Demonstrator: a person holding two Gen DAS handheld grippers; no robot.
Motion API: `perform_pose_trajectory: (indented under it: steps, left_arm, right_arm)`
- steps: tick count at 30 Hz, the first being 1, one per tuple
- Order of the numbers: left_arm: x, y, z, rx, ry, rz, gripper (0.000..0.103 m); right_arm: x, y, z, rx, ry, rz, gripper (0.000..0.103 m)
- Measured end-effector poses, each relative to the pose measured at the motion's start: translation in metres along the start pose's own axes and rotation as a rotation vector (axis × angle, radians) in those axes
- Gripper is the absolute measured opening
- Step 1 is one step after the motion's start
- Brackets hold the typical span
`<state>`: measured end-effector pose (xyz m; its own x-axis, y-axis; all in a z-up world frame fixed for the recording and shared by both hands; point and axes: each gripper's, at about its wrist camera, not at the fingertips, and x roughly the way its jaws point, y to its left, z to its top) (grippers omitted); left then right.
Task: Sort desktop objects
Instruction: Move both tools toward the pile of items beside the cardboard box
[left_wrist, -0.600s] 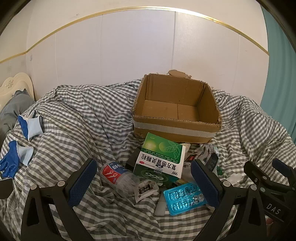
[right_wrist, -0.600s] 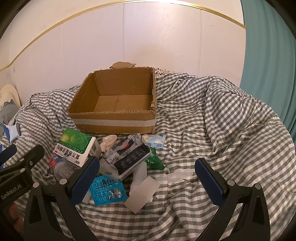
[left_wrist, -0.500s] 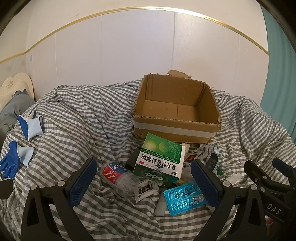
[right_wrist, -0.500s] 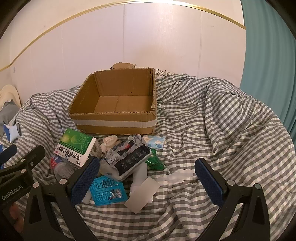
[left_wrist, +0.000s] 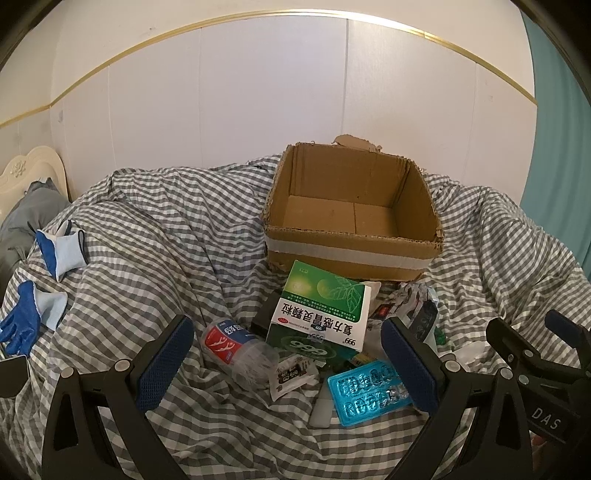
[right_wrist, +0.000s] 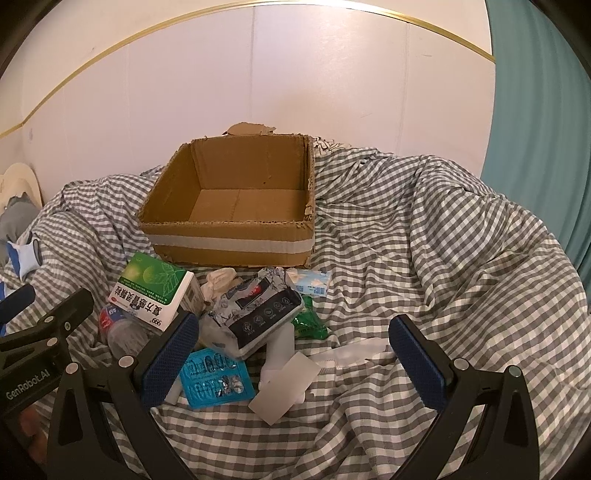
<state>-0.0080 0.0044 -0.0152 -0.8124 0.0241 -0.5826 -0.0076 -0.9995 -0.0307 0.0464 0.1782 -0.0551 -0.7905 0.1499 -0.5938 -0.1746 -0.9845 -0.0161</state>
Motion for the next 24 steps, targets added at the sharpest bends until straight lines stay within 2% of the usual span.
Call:
perform_pose_trajectory:
  steps: [17, 24]
  left_arm:
    - [0.022, -0.001, -0.013, 0.005, 0.056, 0.003, 0.103]
    - [0.039, -0.009, -0.022, 0.050, 0.086, 0.010, 0.103]
  right_arm:
    - [0.018, 0.000, -0.011, 0.001, 0.061, 0.033, 0.103]
    - [0.035, -0.007, -0.014, -0.033, 0.100, 0.038, 0.103]
